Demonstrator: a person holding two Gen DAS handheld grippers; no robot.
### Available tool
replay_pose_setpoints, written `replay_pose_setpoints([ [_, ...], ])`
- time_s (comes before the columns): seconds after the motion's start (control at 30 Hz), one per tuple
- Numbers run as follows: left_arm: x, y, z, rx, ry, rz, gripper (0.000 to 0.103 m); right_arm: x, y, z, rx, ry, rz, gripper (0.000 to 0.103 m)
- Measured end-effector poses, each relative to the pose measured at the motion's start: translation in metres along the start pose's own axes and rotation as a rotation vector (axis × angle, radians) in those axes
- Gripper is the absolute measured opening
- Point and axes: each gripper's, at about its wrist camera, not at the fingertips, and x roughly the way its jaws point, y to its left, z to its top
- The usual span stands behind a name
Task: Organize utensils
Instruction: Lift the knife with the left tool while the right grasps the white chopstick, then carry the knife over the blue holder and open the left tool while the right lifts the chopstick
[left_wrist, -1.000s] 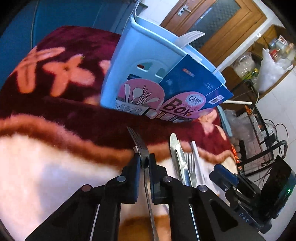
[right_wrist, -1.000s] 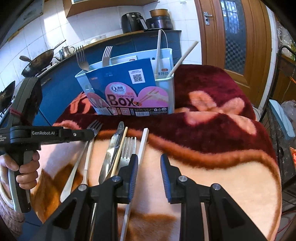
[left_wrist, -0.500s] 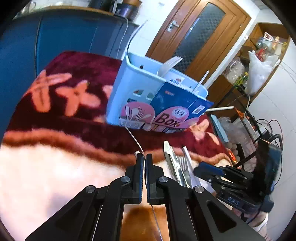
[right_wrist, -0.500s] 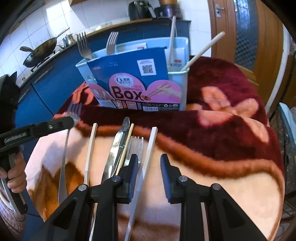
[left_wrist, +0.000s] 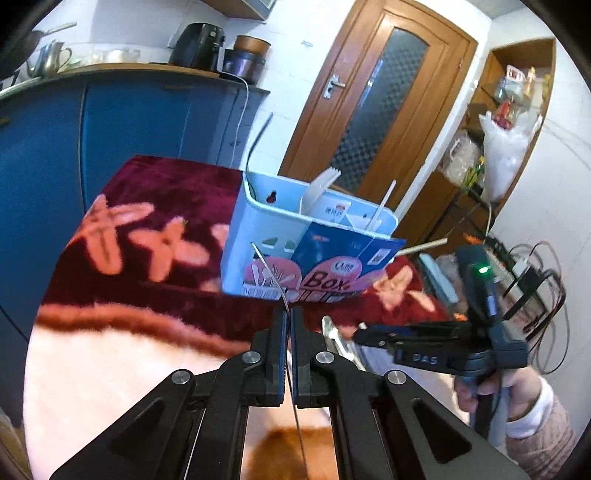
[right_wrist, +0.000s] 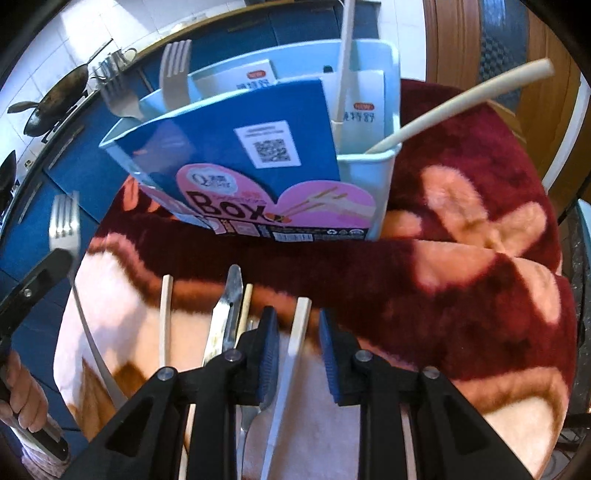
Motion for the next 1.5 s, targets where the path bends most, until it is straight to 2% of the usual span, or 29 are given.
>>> replay_pose_setpoints([
  [0.1,-0.007,0.001,0.005,-0.002,-0.028,0.019,0.001,0.000,-0.005,0.004,0.037,0.006,0.013,0.012],
  [0.17,-0.013,0.002,0.007,-0.003,-0.049,0.026,0.001,0.000,-0.008,0.004,0.053,-0.002,0.003,0.010],
  [0.3,-0.024,0.001,0.014,0.002,-0.091,0.038,0.001,-0.012,-0.008,-0.004,0.058,-0.060,0.027,0.010],
  [0.4,-0.031,-0.003,0.022,0.017,-0.118,0.050,0.001,-0.031,-0.005,-0.009,0.043,-0.144,0.040,0.010],
  [0.6,-0.047,-0.020,0.050,0.065,-0.188,0.065,0.001,-0.078,0.008,-0.022,-0.010,-0.362,0.030,0.009],
  [0.73,-0.057,-0.036,0.073,0.119,-0.269,0.109,0.001,-0.095,0.011,-0.029,-0.016,-0.483,0.025,0.009],
  [1.13,-0.043,-0.063,0.124,0.186,-0.445,0.212,0.001,-0.109,0.011,-0.034,-0.027,-0.616,0.040,0.009],
  [1.23,-0.026,-0.062,0.127,0.199,-0.452,0.234,0.001,-0.117,0.010,-0.031,-0.030,-0.652,0.029,0.009],
  [1.37,0.000,-0.052,0.126,0.188,-0.416,0.259,0.001,-0.132,0.011,-0.022,-0.032,-0.725,0.031,0.009],
  [1.5,0.020,-0.037,0.116,0.157,-0.360,0.243,0.001,-0.145,0.016,-0.005,-0.043,-0.828,0.005,0.009],
])
